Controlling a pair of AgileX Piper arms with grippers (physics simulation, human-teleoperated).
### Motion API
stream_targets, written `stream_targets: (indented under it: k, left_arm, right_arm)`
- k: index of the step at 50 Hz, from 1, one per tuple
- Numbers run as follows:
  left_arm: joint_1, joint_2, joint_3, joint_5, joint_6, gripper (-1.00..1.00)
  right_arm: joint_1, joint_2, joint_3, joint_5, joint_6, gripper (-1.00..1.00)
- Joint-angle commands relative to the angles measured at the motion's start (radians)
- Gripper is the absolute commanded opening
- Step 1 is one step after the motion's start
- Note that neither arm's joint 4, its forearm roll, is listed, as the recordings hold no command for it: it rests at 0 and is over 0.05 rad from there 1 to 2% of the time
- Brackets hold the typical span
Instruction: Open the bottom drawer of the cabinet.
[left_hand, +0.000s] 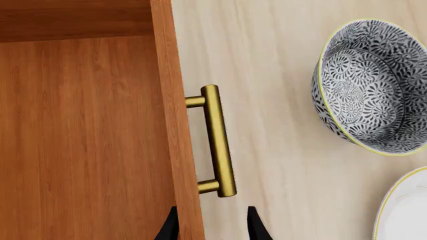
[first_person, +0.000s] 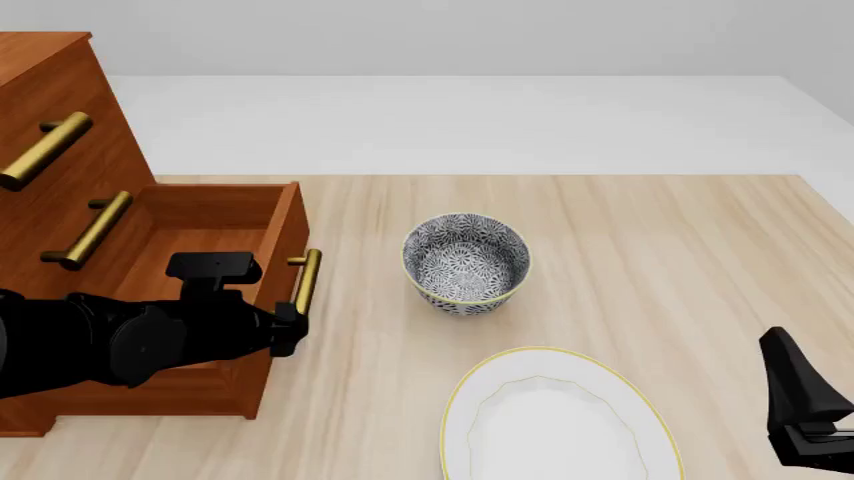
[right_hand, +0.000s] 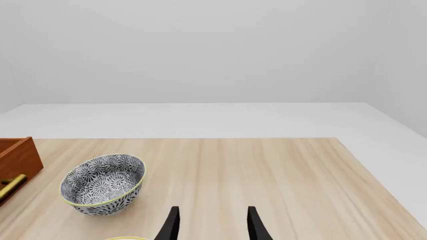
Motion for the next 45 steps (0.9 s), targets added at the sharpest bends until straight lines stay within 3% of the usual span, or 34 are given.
stream_targets:
  k: [1,5,13,16,23,33,35,38,45]
  left_arm:
    - [-0.079,0.034,-0.029,-0.013,0.015,1.0]
    - [-0.069,0.002,-0.023,-0.005,0.038,1.0]
    - [-0.042,-0.211,0.019,0.03,0.143,1.0]
    - [-0.043,-0.271,0.037,0.041,0.15,1.0]
    - [-0.027,-0.539,0.091,0.127,0.208,1.0]
    - [-0.046,-0.989,0.14,0.342,0.262,1.0]
    - [-0.05,-1.019,0.141,0.356,0.265,1.0]
    - [-0.069,-1.228,0.16,0.463,0.24,1.0]
    - [-0.052,-1.457,0.117,0.653,0.19,1.0]
  right_arm:
    - [0.0,0.0,0.0,0.0,0.0,1.0]
    - [0.0,0.0,0.0,0.0,0.0,1.0]
    - [0.0,0.0,0.0,0.0,0.0,1.0]
    - [0.0,0.0,0.0,0.0,0.0,1.0]
    - [0.0,0.0,0.0,0.0,0.0,1.0]
    - [0.0,0.0,0.0,0.0,0.0,1.0]
    - [0.0,0.0,0.0,0.0,0.0,1.0]
    - [0.0,0.0,0.0,0.0,0.0,1.0]
    - [0.0,0.0,0.0,0.0,0.0,1.0]
